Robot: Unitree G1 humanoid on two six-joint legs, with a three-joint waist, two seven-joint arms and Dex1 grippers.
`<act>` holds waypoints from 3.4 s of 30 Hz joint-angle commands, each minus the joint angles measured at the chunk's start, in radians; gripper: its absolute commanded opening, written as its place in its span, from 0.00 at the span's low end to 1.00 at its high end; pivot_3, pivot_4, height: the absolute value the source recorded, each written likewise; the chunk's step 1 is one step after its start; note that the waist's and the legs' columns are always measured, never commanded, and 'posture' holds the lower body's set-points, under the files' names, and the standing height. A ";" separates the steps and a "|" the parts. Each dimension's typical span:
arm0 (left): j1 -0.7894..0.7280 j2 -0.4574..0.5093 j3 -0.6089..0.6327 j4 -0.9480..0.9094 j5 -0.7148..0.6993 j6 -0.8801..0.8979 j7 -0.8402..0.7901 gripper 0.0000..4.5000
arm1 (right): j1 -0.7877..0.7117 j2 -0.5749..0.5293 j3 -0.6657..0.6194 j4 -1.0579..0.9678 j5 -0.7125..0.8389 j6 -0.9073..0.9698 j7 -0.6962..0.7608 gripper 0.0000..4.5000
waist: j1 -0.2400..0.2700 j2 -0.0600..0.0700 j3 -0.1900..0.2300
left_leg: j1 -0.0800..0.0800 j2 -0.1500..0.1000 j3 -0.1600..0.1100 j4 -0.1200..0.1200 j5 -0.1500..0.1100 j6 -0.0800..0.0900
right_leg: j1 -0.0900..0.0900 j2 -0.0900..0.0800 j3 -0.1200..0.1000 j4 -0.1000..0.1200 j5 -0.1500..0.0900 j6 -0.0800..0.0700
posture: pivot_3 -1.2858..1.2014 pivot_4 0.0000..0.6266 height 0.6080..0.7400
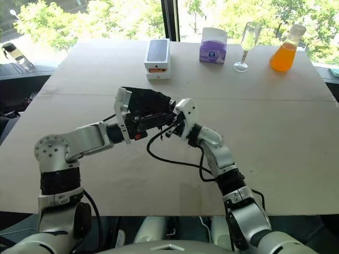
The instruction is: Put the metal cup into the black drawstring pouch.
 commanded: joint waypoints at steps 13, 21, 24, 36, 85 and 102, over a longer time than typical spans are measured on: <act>-0.083 0.136 -0.193 -0.064 0.528 -0.249 -0.440 0.00 | -0.049 0.003 -0.184 -0.034 0.122 0.143 -0.127 0.02 | 0.002 0.001 0.000 | -0.001 -0.001 0.002 -0.001 0.000 0.000 | -0.001 0.001 -0.003 0.000 0.000 0.000 | 0.52 0.24 0.98; -0.125 -0.020 -0.119 0.056 0.581 -0.274 -0.380 0.00 | 0.082 -0.194 0.026 -0.292 -0.139 0.108 -0.067 0.02 | 0.000 0.002 0.001 | -0.002 -0.001 0.003 -0.003 0.000 0.000 | -0.003 0.001 -0.001 -0.002 0.000 0.000 | 0.52 0.24 0.98; -0.134 -0.029 -0.084 0.083 0.559 -0.221 -0.360 0.00 | 0.122 -0.282 0.086 -0.373 -0.219 0.111 -0.045 0.02 | -0.002 0.002 0.001 | -0.002 0.000 0.004 -0.003 0.000 0.000 | -0.004 0.002 -0.001 -0.001 0.000 0.000 | 0.52 0.24 0.98; -0.194 -0.031 0.036 0.170 0.198 0.090 -0.151 0.00 | 0.131 -0.251 0.079 -0.403 -0.165 0.139 -0.007 0.02 | 0.001 0.001 0.001 | -0.001 0.000 0.002 -0.001 0.000 0.000 | -0.003 0.001 -0.001 0.000 0.000 0.001 | 0.52 0.24 0.98; -0.273 0.141 -0.437 -0.031 0.730 -0.134 -0.754 0.00 | -0.194 -0.265 0.271 0.246 -0.836 -0.646 -0.212 0.02 | -0.001 0.002 0.002 | 0.000 -0.001 0.005 -0.002 0.001 -0.001 | -0.003 0.002 -0.001 -0.001 0.000 0.000 | 0.52 0.24 0.98; -0.344 -0.195 -0.012 0.094 0.534 0.085 -0.558 0.00 | -0.074 -0.221 0.220 0.144 -0.643 -0.433 -0.050 0.02 | -0.003 0.003 0.003 | -0.001 0.001 0.003 -0.001 0.001 -0.001 | -0.002 0.002 -0.001 0.000 0.000 0.001 | 0.52 0.24 0.98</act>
